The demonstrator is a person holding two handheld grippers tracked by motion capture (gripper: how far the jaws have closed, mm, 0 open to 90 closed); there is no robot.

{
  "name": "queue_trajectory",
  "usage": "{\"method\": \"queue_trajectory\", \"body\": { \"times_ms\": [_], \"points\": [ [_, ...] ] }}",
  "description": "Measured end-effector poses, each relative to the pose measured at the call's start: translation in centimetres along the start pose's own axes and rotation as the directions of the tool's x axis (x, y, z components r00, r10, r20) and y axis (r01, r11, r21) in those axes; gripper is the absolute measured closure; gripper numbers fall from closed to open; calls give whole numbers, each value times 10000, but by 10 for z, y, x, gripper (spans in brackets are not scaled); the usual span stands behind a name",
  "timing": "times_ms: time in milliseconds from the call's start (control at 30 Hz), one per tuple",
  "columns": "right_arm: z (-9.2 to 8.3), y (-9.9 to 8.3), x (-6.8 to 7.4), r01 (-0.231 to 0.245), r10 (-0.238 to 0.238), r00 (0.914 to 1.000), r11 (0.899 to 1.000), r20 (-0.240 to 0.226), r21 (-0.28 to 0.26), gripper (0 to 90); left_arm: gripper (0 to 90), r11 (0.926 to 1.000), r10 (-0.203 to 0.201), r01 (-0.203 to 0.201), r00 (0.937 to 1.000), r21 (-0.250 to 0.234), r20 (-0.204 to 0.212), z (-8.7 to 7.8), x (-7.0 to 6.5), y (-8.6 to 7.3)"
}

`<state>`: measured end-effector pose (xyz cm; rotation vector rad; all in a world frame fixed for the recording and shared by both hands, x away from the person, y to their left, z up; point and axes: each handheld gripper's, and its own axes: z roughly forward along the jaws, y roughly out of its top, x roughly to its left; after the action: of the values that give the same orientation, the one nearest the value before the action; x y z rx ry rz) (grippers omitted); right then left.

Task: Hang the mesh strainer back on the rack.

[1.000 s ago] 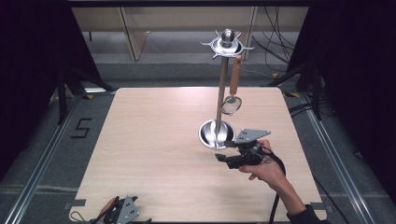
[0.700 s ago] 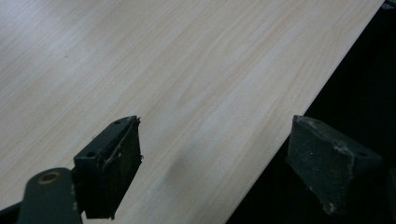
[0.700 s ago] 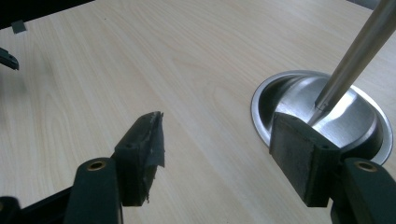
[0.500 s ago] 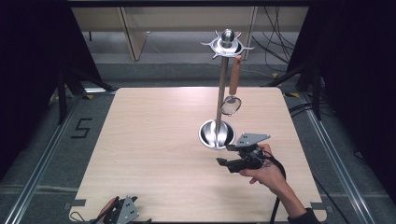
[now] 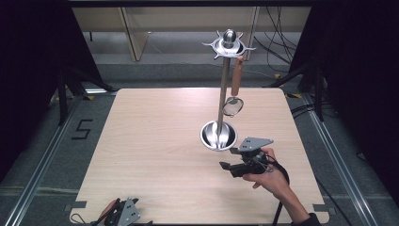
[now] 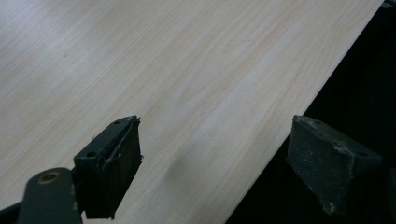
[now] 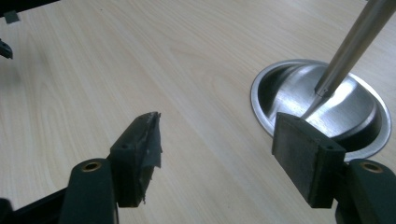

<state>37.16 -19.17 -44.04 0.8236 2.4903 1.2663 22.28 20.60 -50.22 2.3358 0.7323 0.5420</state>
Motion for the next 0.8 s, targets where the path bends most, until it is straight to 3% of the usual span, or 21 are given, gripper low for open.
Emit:
{"method": "queue_trajectory", "body": {
  "times_ms": [100,133,167,333,367,500,533,800],
  "points": [
    [-1,-3,2,-98,98,10000,10000,0,-7,325,167,10000,38,-38,10000,16,-2,0,0,0],
    [0,-4,1,100,-100,9999,9999,-93,2,320,167,10000,-5,5,10000,-4,-11,0,0,0],
    [0,-6,4,-122,122,9999,9999,23,-43,317,167,10000,-6,6,10000,2,-6,0,0,0],
    [0,-11,4,-136,136,9999,9998,-9,117,315,167,10000,-4,4,10000,3,-13,0,0,0],
    [1,-12,3,13,-13,10000,9999,62,121,313,167,10000,-5,5,10000,3,-13,0,0,0],
    [2,-19,6,-382,381,9993,9989,43,268,313,167,10000,-18,18,10000,-60,-1,0,0,0],
    [4,-20,4,-207,208,9998,9994,-40,264,312,167,9999,-69,69,10000,-92,-8,1,-1,0],
    [7,-31,6,-264,266,9996,9980,-27,582,308,167,10000,-46,46,10000,-80,3,1,-1,0]
  ]
}}
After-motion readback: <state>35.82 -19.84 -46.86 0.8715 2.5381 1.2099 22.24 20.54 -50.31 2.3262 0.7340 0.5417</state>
